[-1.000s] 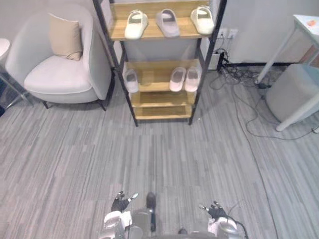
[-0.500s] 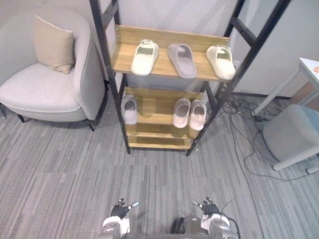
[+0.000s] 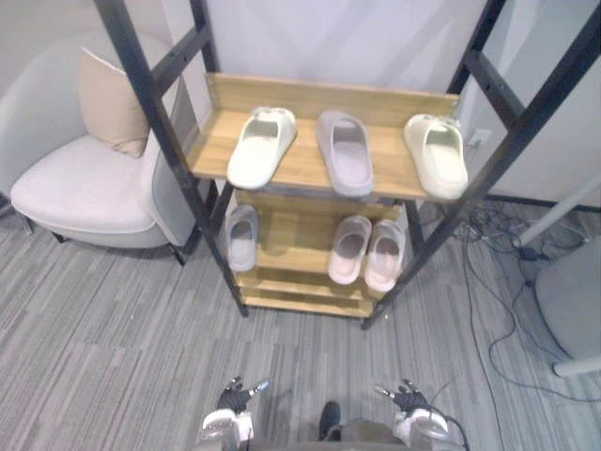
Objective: Organize the slippers on the shoe rack
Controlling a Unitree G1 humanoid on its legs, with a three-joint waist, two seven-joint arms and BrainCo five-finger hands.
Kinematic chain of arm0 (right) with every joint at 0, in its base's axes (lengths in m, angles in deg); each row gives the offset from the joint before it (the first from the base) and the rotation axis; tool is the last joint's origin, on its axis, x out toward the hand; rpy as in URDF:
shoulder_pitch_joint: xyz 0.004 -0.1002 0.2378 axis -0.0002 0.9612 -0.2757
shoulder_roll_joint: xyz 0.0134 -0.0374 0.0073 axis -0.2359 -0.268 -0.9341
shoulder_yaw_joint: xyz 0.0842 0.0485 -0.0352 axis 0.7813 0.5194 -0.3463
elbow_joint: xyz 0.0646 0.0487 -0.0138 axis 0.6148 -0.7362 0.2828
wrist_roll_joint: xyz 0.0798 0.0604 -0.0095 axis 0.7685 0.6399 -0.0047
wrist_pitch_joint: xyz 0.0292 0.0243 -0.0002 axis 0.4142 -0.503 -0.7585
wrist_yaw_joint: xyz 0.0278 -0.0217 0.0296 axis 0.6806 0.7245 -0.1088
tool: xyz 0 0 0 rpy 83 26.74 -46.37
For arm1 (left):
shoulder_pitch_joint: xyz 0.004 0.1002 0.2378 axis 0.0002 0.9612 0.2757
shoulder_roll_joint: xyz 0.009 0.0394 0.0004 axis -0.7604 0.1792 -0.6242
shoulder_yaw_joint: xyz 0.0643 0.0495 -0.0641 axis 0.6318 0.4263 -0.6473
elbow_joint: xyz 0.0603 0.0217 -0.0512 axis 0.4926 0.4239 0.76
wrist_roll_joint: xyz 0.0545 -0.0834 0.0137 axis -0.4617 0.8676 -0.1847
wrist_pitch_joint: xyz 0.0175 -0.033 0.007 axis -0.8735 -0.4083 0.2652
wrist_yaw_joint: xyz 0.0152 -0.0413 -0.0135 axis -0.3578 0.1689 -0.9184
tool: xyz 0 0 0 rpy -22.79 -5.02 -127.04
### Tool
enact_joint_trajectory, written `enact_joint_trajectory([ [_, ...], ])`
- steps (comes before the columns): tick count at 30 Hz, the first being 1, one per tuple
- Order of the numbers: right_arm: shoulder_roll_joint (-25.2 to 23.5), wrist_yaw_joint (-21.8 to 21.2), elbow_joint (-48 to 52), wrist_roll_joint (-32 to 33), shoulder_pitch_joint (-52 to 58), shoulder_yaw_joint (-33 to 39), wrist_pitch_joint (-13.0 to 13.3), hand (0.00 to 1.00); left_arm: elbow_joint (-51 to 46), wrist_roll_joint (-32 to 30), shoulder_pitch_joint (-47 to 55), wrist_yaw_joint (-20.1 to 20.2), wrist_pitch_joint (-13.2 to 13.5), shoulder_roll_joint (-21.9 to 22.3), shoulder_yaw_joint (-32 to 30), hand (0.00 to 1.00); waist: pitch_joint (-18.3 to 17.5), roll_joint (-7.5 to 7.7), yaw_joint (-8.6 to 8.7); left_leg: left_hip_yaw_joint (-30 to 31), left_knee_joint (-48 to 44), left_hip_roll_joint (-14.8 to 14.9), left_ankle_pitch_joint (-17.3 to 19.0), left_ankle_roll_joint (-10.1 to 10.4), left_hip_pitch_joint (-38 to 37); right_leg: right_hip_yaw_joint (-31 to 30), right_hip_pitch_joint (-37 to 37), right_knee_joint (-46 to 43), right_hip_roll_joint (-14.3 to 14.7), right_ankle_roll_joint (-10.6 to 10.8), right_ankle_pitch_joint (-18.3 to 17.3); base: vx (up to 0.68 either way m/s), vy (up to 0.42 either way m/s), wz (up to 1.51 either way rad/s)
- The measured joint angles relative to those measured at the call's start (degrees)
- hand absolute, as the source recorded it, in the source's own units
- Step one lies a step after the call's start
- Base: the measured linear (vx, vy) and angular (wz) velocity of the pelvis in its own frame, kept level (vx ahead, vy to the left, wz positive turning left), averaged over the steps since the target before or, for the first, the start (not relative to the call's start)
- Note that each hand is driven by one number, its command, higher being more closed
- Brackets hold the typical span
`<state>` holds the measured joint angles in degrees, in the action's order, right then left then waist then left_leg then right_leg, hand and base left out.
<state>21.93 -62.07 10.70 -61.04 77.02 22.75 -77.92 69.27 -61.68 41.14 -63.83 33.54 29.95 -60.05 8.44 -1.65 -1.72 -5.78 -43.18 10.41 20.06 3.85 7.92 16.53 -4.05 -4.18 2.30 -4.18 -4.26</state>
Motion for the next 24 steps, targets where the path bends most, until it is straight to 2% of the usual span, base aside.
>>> enact_joint_trajectory([
  [1,-0.3,0.0,0.0,0.1,0.0,0.1,0.0,0.0,-0.2,0.1,-0.1,0.0,0.0,0.1,0.1,0.0,0.0,0.11,-0.3,0.7,6.8,-1.0,0.1,0.2,1.3,-1.1,-1.0,0.1,-0.8,0.7,-0.4,0.32,0.159,-0.36],
  [2,-0.4,0.0,0.0,0.2,0.2,0.3,0.0,0.0,-0.2,0.1,-0.3,-0.1,0.1,0.1,0.2,0.0,0.1,0.19,-0.43,2.8,14.4,-2.6,-1.6,0.5,1.5,-2.0,-1.5,-0.3,-1.7,1.9,-1.1,0.3,0.19,-0.33],
  [3,-0.4,0.0,0.0,0.2,0.2,0.3,0.0,0.0,-0.2,0.2,-0.4,-0.1,0.1,0.1,0.3,0.0,0.1,0.15,-0.43,3.6,16.2,-3.1,-2.5,0.6,1.5,-2.2,-1.6,-0.4,-2.0,2.1,-1.2,0.17,0.16,-0.34],
  [4,0.0,0.0,-0.2,0.2,0.3,0.5,0.1,0.0,0.3,0.5,-0.4,-0.1,0.1,0.2,0.4,0.0,-0.1,-0.17,-0.63,5.5,20.3,-4.1,-8.9,0.7,0.7,-3.4,-2.0,-0.8,-2.3,3.6,-2.1,0.22,0.198,-0.23],
  [5,-0.3,0.1,-0.4,0.2,0.3,0.5,0.1,0.0,1.1,1.1,-0.4,-0.1,0.1,-0.6,0.5,0.0,-1.0,0.72,-0.65,4.4,22.1,-5.7,-8.8,0.4,-1.1,-4.7,-2.8,-0.6,-3.7,5.0,-2.8,0.23,0.191,-0.25],
  [8,-1.6,0.0,-1.9,-0.1,0.5,1.2,-0.1,0.0,1.8,1.3,-0.4,-0.1,-0.1,-2.4,0.6,0.0,-1.9,3.37,-0.72,2.2,23.3,-7.8,-8.2,-0.7,-3.0,-5.5,-3.5,-0.6,-6.4,6.6,-3.8,0.27,0.17,-0.15],
  [10,-1.6,-0.1,-2.7,-0.2,0.4,1.2,-0.1,0.0,2.9,1.2,-0.4,0.0,-0.1,-3.3,1.5,0.0,-2.2,3.9,-0.72,1.7,24.6,-9.0,-8.2,-0.7,-4.7,-6.0,-4.3,-0.4,-7.5,6.9,-3.8,0.16,0.091,-0.15],
  [13,-1.5,-0.4,-3.4,-0.3,0.5,1.2,0.0,0.0,5.0,1.0,-0.2,0.1,-0.2,-4.6,3.3,0.0,-2.9,3.79,-0.73,1.7,26.5,-10.1,-8.4,-1.1,-6.4,-6.7,-5.1,0.4,-8.4,7.1,-3.8,0.13,0.06,-0.15],
  [18,-1.0,-0.6,-3.9,-0.2,0.6,0.9,0.0,0.0,6.0,0.8,0.8,0.1,-0.2,-5.6,5.5,0.0,-3.4,3.54,-0.69,1.7,30.6,-10.1,-9.2,-2.2,-8.2,-7.8,-5.0,1.6,-8.0,7.2,-3.8,0.05,-0.027,-0.09],
  [24,0.5,-0.5,-3.5,0.3,1.0,-1.2,0.6,0.0,6.8,-0.1,0.9,0.0,-0.2,-5.6,6.5,0.0,-4.2,2.9,-0.4,1.0,36.6,-10.1,-12.2,-2.0,-9.7,-9.5,-3.0,1.8,-7.6,7.0,-3.4,-0.03,-0.04,-0.13],
])
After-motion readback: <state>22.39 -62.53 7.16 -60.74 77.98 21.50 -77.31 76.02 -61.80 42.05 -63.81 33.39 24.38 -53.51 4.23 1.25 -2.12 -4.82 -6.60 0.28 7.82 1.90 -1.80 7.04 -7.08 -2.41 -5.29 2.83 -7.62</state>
